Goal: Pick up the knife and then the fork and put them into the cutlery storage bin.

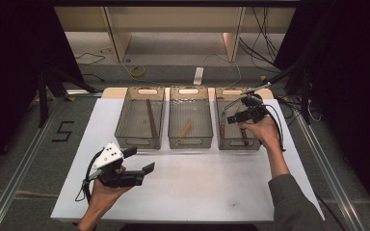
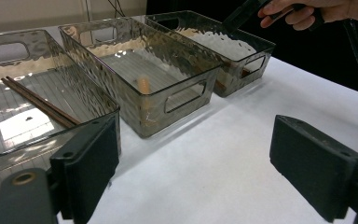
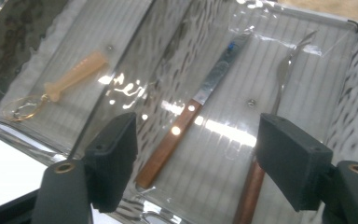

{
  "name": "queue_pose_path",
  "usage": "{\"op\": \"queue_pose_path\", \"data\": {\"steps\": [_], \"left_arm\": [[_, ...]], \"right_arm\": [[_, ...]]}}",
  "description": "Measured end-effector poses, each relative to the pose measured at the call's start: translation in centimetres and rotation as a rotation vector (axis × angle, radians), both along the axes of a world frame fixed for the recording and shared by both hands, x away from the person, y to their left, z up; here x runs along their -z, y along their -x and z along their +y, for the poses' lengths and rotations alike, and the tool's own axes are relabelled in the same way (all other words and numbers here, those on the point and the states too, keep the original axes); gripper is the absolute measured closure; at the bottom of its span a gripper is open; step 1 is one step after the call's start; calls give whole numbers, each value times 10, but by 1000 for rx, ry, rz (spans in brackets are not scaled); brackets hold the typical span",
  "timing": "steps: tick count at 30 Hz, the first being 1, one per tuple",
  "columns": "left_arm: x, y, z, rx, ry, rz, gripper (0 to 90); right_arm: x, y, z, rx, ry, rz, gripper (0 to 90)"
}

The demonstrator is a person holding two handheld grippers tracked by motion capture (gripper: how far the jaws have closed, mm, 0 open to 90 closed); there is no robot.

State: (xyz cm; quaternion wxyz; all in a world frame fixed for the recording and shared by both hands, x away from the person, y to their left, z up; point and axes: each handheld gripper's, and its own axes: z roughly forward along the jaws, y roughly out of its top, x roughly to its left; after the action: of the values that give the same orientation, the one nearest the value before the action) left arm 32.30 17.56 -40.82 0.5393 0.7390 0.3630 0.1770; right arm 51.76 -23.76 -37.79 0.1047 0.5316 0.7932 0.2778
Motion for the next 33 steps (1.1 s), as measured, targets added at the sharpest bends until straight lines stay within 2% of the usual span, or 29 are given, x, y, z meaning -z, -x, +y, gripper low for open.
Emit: {"op": "queue_pose_path", "data": {"steps": [10, 19, 33], "left_arm": [[0, 0, 0, -1, 1, 2, 151], [0, 0, 0, 0, 2, 0, 151], [0, 0, 0, 1, -2, 2, 151]], "right_arm": [[-9, 15, 13, -41, -13, -75, 252], [-10, 31, 23, -74, -21, -122, 228], [-8, 71, 37, -136, -81, -226, 221]]}}
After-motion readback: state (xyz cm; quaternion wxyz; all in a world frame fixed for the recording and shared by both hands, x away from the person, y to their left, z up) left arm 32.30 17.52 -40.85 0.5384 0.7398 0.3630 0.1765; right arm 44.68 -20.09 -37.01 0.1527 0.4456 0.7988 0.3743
